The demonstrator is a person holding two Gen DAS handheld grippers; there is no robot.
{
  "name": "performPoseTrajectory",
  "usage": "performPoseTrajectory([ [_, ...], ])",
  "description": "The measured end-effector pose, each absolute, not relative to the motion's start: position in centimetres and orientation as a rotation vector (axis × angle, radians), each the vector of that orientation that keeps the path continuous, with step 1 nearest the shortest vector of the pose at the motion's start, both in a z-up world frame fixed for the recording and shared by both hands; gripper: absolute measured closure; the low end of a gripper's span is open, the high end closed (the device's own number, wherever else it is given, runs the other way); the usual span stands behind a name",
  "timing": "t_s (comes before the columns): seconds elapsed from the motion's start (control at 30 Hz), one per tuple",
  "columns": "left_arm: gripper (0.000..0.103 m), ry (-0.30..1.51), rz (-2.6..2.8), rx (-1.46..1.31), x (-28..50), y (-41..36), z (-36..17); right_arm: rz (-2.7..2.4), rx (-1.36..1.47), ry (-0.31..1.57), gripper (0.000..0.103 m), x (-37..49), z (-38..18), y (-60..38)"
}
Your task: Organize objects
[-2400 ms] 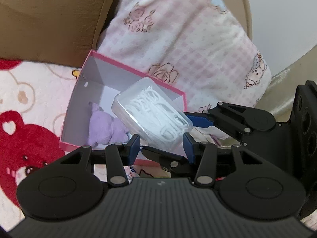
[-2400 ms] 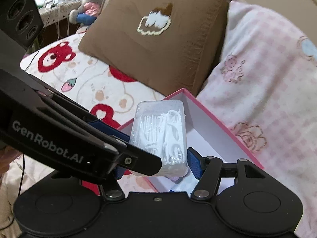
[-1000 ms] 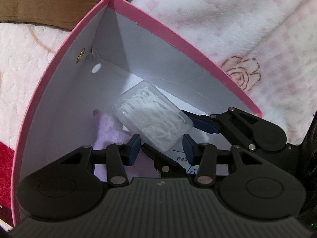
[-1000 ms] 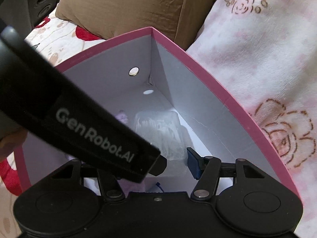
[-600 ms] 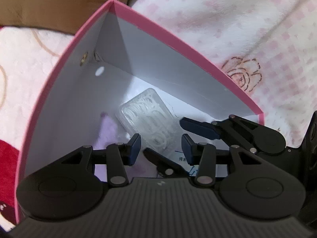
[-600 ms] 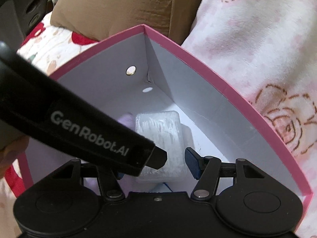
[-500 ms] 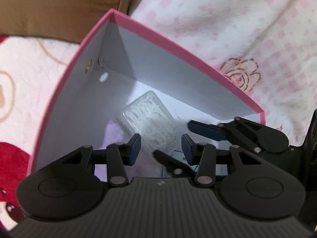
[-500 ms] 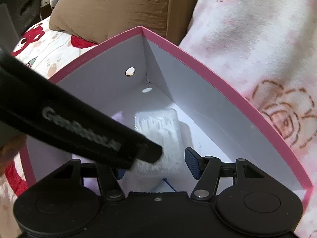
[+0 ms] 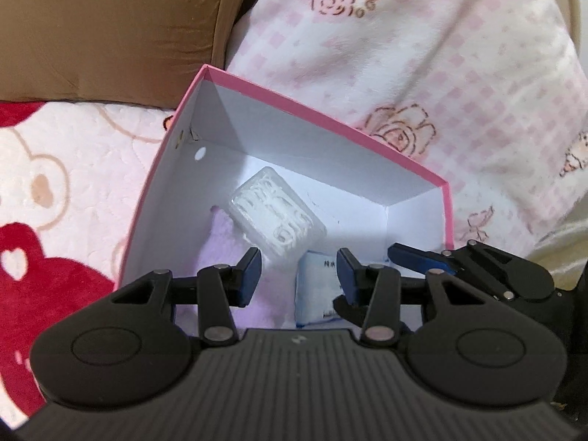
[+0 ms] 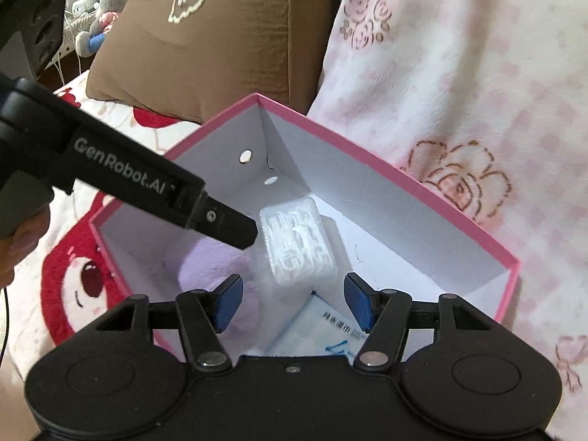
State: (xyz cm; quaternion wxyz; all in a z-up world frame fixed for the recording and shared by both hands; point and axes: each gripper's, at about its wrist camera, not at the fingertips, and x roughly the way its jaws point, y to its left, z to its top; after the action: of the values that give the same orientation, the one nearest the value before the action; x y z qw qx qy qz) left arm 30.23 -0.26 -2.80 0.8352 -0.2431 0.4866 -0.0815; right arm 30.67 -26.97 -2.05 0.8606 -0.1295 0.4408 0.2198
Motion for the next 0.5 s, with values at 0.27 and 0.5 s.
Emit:
performPoseTrajectory([
  [0.27, 0.060, 1.032, -0.192, -0.440, 27.6, 0.4, 0.3, 0.443, -0.195, 0.886, 0.037, 27.9, 0.0, -27.5],
  [0.5, 0.060, 1.016, -0.215, -0.376, 24.6, 0.8, 3.2, 0.415, -0.176, 0.833, 0.036, 24.5, 2.6, -27.7],
])
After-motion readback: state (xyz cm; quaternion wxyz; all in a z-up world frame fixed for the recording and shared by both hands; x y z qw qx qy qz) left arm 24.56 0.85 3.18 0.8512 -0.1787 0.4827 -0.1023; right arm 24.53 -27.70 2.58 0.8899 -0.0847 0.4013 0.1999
